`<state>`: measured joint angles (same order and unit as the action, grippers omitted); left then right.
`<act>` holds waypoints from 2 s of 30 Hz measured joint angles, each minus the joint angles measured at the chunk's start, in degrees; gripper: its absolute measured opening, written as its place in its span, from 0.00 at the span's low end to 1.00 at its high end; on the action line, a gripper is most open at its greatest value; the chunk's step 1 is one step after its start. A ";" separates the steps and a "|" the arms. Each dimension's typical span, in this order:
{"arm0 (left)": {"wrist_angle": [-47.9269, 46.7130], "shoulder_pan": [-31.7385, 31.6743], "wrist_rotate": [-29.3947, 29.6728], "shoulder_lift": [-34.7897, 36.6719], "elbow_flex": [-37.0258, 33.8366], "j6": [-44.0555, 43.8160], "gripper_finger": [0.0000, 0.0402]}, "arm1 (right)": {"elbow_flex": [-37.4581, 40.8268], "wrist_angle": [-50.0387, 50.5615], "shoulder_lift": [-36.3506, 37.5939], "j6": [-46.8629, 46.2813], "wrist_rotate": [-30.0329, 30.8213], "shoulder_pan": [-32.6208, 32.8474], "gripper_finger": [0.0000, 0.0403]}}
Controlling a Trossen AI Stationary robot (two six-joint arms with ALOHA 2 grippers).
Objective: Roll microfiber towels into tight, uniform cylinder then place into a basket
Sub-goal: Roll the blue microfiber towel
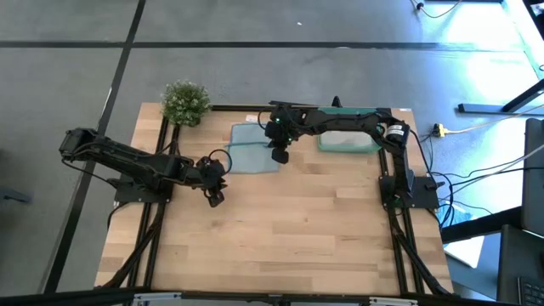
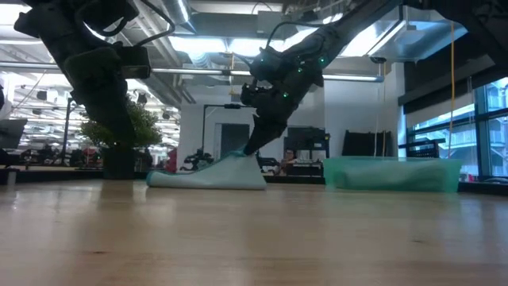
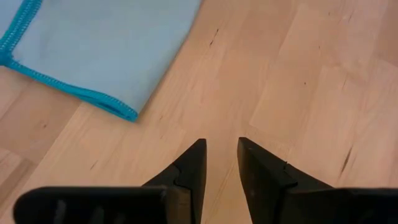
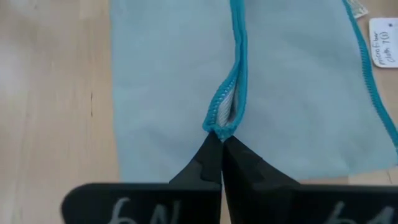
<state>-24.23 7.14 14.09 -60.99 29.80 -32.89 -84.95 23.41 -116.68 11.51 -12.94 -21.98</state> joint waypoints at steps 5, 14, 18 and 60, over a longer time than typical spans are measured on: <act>0.00 0.01 0.00 0.00 0.00 -0.02 0.21 | 0.00 0.50 0.00 0.52 -0.06 0.40 0.04; -0.66 0.00 0.00 0.00 0.00 -0.08 0.21 | 0.00 0.96 0.02 -0.77 3.47 0.44 0.22; -0.66 0.00 0.01 0.00 -0.02 -0.10 0.21 | -1.30 3.41 0.02 -0.75 3.98 0.46 0.31; 2.01 -5.68 1.70 -2.01 -0.02 17.99 0.21 | 16.43 -13.77 0.29 14.51 4.20 7.58 0.36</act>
<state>-22.22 1.45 15.79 -63.00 29.78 -14.90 -68.51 9.64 -116.39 26.02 -8.74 -14.39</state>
